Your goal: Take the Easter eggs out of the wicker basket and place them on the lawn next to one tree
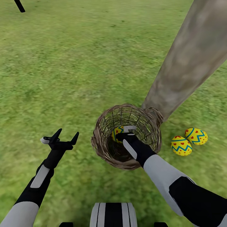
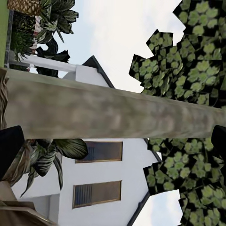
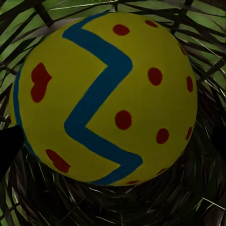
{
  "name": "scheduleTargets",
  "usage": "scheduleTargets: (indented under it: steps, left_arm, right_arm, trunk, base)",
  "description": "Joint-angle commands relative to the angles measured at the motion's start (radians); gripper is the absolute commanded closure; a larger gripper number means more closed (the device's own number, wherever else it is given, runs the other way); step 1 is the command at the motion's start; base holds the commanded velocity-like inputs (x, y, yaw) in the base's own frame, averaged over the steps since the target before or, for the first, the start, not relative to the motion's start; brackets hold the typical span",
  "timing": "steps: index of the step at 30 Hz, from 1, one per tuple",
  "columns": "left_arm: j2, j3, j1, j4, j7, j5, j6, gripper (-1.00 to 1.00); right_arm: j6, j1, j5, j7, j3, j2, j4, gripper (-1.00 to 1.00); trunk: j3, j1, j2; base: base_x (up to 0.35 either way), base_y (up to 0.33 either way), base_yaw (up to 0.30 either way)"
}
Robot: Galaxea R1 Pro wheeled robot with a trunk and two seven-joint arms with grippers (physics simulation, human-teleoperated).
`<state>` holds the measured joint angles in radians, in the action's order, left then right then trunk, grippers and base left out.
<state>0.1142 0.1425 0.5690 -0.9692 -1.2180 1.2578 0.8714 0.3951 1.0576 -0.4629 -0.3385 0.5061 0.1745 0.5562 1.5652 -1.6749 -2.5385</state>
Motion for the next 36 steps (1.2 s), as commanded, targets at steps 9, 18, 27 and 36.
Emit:
scheduleTargets:
  steps: [9, 18, 27, 36]
  left_arm:
    - [-0.001, -0.001, 0.0, -0.001, 0.0, 0.004, 0.008, -1.0]
    - [-0.001, -0.001, 0.0, -0.001, 0.0, 0.004, 0.008, -1.0]
    - [-0.002, -0.003, 0.0, 0.0, 0.0, 0.005, 0.008, -1.0]
    - [-0.004, -0.003, 0.0, 0.0, 0.0, 0.005, 0.008, -1.0]
  right_arm:
    - [-0.016, 0.001, 0.008, -0.007, 0.036, 0.0, 0.018, -1.0]
    - [-0.035, 0.001, 0.033, -0.005, 0.037, 0.0, 0.055, -1.0]
    - [-0.035, 0.001, 0.036, -0.011, 0.035, 0.0, 0.053, -1.0]
    - [-0.033, -0.001, 0.034, -0.011, 0.032, 0.0, 0.045, -1.0]
  trunk:
    - [0.024, -0.003, -0.002]
    - [0.043, -0.005, -0.003]
    - [0.059, -0.007, -0.004]
    - [0.078, -0.009, -0.005]
  base:
    - [0.0, 0.0, 0.0]
    - [0.0, 0.0, 0.0]
    - [0.0, 0.0, 0.0]
    - [0.0, 0.0, 0.0]
